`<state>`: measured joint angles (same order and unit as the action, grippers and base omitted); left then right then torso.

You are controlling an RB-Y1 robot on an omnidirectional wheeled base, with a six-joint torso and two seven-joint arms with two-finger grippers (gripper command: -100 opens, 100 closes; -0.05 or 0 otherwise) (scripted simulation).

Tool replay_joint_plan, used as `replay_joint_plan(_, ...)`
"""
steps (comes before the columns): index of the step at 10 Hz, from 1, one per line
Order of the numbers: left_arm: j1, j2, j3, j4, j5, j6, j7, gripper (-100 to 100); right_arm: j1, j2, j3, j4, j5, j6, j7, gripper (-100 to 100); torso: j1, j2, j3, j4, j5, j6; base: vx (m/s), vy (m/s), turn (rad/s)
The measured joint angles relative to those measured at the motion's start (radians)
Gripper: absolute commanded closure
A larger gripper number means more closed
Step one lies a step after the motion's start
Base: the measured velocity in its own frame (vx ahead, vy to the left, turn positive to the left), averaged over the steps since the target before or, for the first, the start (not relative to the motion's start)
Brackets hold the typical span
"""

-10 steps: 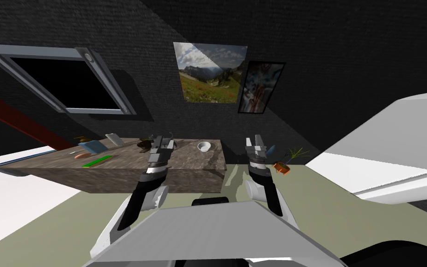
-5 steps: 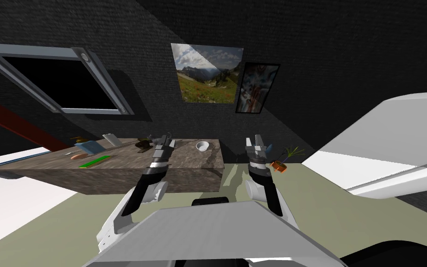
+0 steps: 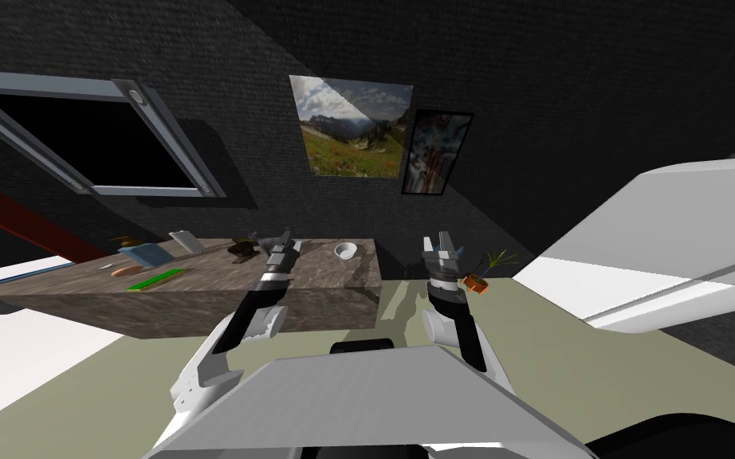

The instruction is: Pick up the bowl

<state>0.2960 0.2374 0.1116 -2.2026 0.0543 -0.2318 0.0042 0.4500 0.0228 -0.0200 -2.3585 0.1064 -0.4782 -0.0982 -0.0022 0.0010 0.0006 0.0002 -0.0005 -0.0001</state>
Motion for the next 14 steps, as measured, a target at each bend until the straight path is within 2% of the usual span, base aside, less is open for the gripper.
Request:
replay_joint_plan(8, -0.113, 0.082, 0.064, 0.082, 0.077, 0.219, -0.051, -100, 0.000, 0.000, 0.000, 0.000, 0.000, 0.000, 0.000, 0, 0.001, 0.000, 0.000, 0.000, 0.000, 0.000, -0.022, -0.035, -0.051)
replay_joint_plan(9, -0.135, 0.094, 0.073, 0.106, 0.087, 0.245, -0.059, -100, 0.000, 0.000, 0.000, 0.000, 0.000, 0.000, 0.000, 0, 0.000, 0.000, 0.000, 0.000, 0.000, 0.000, -0.020, -0.028, -0.031)
replay_joint_plan(11, -0.149, 0.098, 0.078, 0.117, 0.093, 0.292, -0.068, -100, 0.000, 0.000, 0.000, 0.000, 0.000, 0.000, 0.000, 0, 0.001, 0.000, 0.000, 0.000, 0.000, 0.000, -0.012, -0.019, -0.031)
replay_joint_plan(14, -0.195, 0.125, 0.101, 0.156, 0.120, 0.375, -0.086, -100, 0.000, 0.000, 0.000, 0.000, 0.000, 0.000, 0.000, 0, 0.001, 0.000, 0.000, 0.000, 0.000, 0.000, -0.017, -0.025, -0.062)
